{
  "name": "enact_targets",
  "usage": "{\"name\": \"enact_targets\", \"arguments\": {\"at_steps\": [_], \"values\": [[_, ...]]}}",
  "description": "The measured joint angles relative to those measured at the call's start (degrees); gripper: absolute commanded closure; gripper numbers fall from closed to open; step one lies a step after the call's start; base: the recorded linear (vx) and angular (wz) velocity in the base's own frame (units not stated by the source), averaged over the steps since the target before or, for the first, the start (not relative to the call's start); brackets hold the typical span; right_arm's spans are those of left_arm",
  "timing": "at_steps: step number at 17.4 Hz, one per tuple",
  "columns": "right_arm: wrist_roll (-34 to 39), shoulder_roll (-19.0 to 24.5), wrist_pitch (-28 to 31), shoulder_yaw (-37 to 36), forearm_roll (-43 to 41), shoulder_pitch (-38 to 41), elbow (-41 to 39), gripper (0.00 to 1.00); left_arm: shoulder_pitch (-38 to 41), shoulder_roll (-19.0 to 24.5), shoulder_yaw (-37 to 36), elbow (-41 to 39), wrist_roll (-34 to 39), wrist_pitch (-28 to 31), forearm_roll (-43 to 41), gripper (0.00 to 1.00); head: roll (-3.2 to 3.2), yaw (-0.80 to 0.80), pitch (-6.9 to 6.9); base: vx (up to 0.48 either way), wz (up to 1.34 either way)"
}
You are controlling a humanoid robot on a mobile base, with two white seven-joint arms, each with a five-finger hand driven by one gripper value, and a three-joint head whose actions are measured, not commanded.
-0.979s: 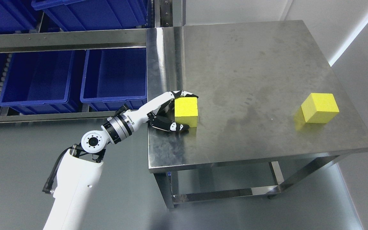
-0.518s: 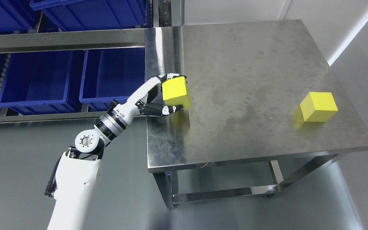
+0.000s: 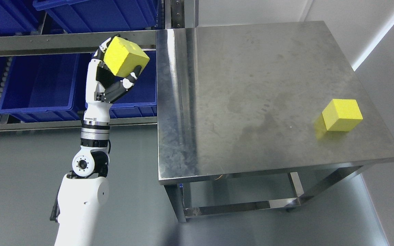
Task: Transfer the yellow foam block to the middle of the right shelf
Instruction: 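Raise the held yellow cube up and away from the table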
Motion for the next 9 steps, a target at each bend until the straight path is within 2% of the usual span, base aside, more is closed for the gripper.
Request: {"name": "enact_targets", "arguments": {"at_steps": [9], "values": [[0.0, 0.0, 0.0, 0.0, 0.0, 0.0, 0.0, 0.0, 4.1, -0.5, 1.4, -1.5, 3.2, -0.9, 0.6, 0.61, -0.01, 0.0, 0.0, 0.0, -0.01]]}}
